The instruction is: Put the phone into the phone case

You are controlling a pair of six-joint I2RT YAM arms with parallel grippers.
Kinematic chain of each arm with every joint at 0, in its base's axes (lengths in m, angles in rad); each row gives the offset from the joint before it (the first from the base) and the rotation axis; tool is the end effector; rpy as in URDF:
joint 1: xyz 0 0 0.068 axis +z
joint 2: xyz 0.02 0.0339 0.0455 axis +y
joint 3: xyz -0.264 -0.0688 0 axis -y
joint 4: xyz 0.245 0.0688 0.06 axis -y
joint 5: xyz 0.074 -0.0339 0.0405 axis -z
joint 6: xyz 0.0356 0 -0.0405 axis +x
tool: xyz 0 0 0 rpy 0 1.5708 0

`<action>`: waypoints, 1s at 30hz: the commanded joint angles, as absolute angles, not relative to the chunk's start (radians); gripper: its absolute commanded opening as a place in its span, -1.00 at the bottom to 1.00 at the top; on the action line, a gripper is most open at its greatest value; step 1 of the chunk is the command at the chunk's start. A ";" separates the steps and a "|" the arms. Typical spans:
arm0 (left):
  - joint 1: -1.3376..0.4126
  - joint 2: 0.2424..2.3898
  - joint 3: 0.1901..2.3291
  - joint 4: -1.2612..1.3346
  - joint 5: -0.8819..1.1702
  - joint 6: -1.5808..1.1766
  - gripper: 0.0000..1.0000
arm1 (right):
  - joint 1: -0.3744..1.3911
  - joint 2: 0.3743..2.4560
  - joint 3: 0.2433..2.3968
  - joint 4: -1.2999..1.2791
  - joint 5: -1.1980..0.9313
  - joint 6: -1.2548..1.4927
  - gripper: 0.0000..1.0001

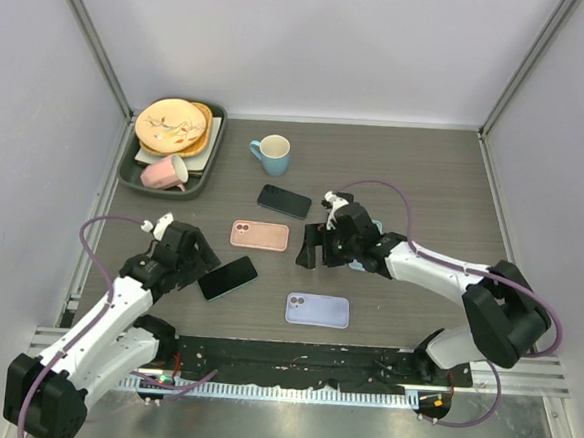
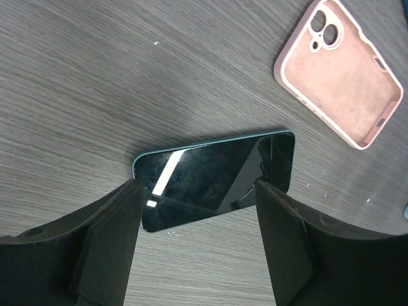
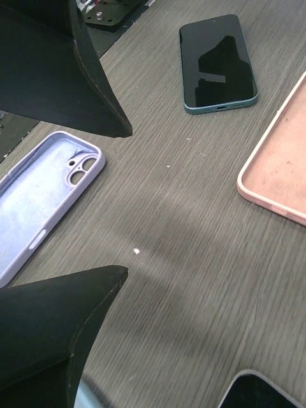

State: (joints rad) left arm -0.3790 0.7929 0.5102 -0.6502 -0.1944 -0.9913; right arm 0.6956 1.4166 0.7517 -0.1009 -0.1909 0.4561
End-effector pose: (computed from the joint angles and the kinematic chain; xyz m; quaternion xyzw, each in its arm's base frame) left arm 0.1434 -0.0497 0.2033 -0.3139 0.8920 -0.1261 0.3000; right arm 0.2166 0.1896 0.1949 -0.1465 0.9049 0.2859 0.2793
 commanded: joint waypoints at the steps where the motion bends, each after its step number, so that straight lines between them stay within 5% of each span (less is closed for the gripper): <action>1: -0.374 0.824 0.499 -0.664 -0.204 -0.994 0.47 | 0.721 1.476 0.821 -0.025 -0.218 0.492 0.73; 9: -0.374 0.815 0.465 -0.738 -0.265 -1.040 0.45 | 0.761 1.629 0.933 -0.005 -0.271 0.499 0.64; 30: -0.374 0.957 0.371 -0.330 -0.075 -0.914 0.17 | 0.782 1.845 1.020 0.117 -0.406 0.581 0.19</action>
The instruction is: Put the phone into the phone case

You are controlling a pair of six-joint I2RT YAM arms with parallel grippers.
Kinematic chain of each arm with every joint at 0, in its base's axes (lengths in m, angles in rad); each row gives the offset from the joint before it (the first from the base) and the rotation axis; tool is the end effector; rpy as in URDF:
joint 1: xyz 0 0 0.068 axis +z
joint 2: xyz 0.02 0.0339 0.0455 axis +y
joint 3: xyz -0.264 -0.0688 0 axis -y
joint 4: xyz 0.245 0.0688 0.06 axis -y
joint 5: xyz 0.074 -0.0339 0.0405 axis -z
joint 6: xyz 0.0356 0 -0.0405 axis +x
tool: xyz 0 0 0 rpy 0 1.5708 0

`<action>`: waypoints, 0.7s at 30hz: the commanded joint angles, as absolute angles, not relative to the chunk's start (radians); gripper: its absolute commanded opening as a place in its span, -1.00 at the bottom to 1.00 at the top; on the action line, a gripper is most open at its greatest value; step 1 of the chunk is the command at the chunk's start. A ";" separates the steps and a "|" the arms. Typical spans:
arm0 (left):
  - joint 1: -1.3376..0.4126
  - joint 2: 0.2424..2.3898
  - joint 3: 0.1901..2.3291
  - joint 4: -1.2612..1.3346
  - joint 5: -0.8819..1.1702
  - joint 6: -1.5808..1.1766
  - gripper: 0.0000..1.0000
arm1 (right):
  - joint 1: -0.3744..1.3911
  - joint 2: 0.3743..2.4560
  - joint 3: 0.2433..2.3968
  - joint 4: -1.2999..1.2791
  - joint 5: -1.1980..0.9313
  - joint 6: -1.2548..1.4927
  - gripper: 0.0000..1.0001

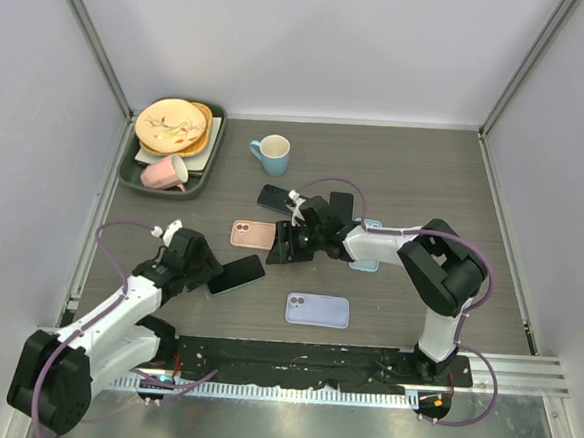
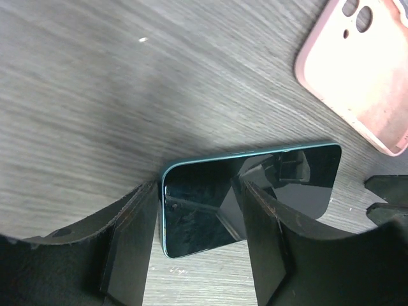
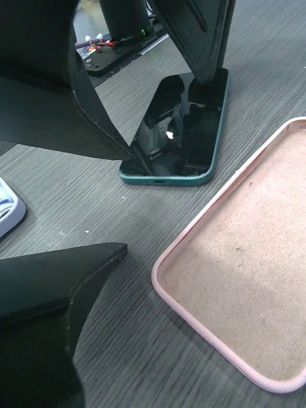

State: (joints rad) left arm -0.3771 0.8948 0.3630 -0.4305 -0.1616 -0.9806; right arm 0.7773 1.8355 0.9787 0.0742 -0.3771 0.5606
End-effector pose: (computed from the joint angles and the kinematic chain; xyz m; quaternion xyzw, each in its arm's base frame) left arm 0.1497 -0.0531 0.1574 -0.3057 0.9008 -0.1276 0.2807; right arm 0.2551 0.2694 0.1469 -0.1696 0.8939 0.3697 0.1885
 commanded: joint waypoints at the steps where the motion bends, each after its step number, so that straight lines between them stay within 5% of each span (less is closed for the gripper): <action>1: -0.374 0.995 0.379 -0.321 -0.066 -0.908 0.17 | 0.782 1.847 1.019 0.115 -0.408 0.584 0.18; 21: -0.548 1.368 0.480 0.161 0.149 -0.937 0.10 | 0.761 1.695 0.897 0.048 -0.285 0.615 0.11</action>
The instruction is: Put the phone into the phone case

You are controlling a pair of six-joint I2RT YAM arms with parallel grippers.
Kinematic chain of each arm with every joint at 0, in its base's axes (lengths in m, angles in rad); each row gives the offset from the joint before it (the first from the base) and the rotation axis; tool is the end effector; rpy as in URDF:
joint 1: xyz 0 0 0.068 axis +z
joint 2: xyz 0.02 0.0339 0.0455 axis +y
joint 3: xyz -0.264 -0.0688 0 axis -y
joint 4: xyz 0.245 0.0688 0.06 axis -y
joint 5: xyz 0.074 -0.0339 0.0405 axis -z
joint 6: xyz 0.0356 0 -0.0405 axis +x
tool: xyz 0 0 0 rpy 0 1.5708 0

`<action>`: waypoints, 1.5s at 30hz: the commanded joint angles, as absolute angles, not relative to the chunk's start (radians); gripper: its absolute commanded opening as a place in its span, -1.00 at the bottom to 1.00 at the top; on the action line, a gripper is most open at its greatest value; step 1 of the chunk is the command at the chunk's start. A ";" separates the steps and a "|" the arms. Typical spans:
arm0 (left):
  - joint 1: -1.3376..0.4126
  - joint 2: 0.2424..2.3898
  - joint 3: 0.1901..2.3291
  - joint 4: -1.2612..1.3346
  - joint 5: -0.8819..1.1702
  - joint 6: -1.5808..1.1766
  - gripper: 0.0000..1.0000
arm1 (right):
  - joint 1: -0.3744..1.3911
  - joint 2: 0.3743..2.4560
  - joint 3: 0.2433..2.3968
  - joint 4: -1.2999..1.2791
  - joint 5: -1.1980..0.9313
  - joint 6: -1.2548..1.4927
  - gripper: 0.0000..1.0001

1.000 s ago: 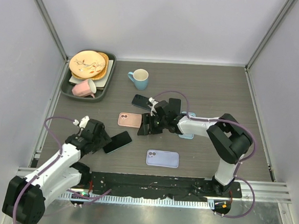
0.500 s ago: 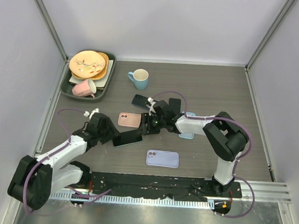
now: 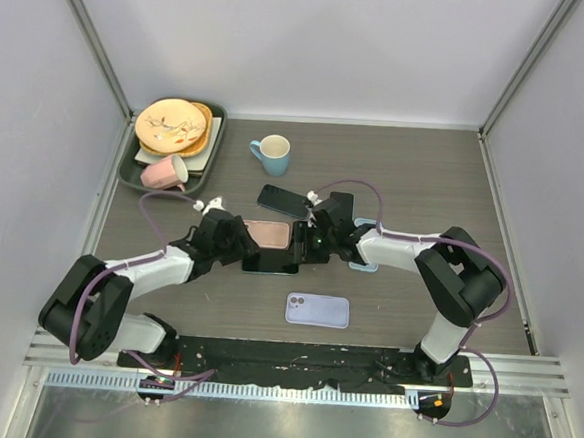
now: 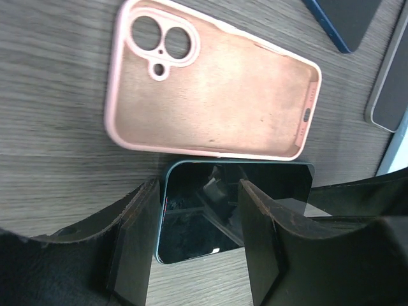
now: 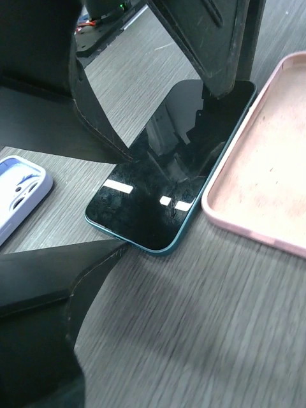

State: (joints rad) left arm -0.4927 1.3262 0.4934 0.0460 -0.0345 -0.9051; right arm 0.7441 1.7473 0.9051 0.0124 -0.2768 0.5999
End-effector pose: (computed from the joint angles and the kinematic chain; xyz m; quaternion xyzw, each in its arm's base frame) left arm 0.2144 -0.1137 0.1512 -0.1956 0.9031 -0.2336 0.3027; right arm 0.2489 0.2424 0.1507 -0.1163 0.9172 0.3239 0.2006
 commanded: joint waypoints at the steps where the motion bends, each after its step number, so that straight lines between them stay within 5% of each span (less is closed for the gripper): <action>1: -0.548 1.359 0.474 0.178 0.153 -0.943 0.10 | 0.759 1.692 0.894 0.046 -0.285 0.614 0.11; 18: -0.548 1.143 0.388 0.357 0.322 -0.903 0.04 | 0.669 1.646 0.724 0.304 -0.452 0.684 0.12; 32: -0.548 1.166 0.402 0.408 0.342 -0.910 -0.13 | 0.661 1.575 0.693 0.324 -0.463 0.680 0.11; 36: -0.549 1.173 0.407 0.411 0.350 -0.908 -0.40 | 0.655 1.571 0.692 0.319 -0.462 0.676 0.10; 41: -0.549 1.178 0.413 0.364 0.330 -0.884 -0.99 | 0.644 1.571 0.690 0.316 -0.460 0.669 0.11; 45: -0.549 1.174 0.416 0.324 0.302 -0.861 -1.00 | 0.637 1.560 0.692 0.310 -0.463 0.658 0.11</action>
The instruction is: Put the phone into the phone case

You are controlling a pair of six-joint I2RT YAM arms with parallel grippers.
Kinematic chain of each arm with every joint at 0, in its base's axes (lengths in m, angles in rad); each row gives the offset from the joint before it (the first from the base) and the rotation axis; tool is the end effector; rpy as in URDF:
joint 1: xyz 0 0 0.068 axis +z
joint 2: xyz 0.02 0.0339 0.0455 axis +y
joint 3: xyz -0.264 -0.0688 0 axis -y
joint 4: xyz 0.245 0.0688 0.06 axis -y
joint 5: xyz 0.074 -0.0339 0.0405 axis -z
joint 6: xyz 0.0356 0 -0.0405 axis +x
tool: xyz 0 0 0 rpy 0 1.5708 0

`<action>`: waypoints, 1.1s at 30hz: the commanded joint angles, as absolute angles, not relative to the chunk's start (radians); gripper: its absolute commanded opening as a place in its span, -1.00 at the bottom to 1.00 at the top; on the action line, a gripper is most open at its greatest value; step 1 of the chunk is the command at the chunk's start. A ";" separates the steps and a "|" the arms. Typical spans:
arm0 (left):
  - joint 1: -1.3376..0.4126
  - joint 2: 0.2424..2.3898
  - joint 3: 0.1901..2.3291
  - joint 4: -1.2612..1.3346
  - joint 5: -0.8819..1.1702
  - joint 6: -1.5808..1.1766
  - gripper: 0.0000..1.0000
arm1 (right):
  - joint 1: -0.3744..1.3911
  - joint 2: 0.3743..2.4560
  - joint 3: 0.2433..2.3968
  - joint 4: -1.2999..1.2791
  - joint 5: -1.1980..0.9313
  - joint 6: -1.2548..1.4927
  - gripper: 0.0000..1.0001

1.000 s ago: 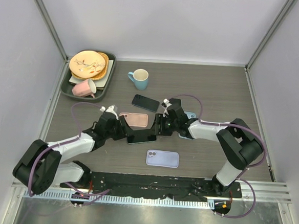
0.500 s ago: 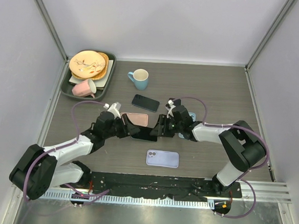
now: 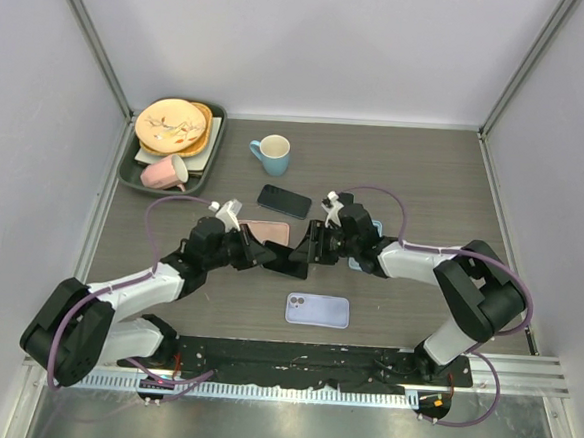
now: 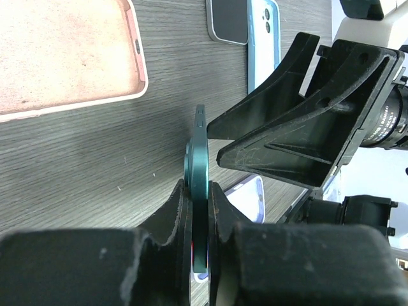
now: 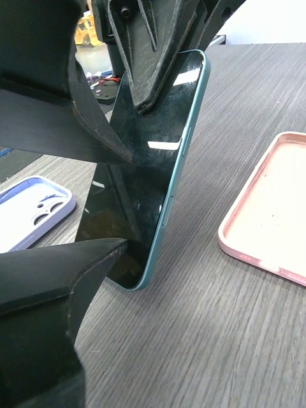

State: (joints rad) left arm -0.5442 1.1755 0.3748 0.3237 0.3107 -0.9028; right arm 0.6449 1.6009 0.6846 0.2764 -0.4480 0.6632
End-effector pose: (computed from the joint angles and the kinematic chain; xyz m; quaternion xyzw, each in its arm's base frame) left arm 0.1893 -0.1273 0.1735 -0.0713 0.8447 -0.4392 0.2976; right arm 0.2383 0.1985 0.1562 -0.0917 0.8722 0.4238 0.2265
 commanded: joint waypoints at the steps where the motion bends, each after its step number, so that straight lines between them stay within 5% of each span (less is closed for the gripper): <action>1: -0.549 1.173 0.420 0.301 0.298 -0.854 -1.00 | 0.635 1.551 0.692 0.307 -0.460 0.650 0.11; 7: -0.548 1.140 0.477 0.216 0.258 -0.810 -1.00 | 0.624 1.491 0.699 0.264 -0.442 0.608 0.21; 14: -0.542 1.111 0.560 0.163 0.259 -0.787 -1.00 | 0.588 1.349 0.696 0.201 -0.393 0.558 0.84; 24: -0.365 1.086 0.539 0.409 0.521 -0.969 -1.00 | 0.437 1.240 0.641 0.224 -0.584 0.621 0.89; 33: -0.241 1.109 0.480 0.803 0.736 -1.244 -1.00 | 0.394 1.244 0.568 0.549 -0.773 0.868 0.88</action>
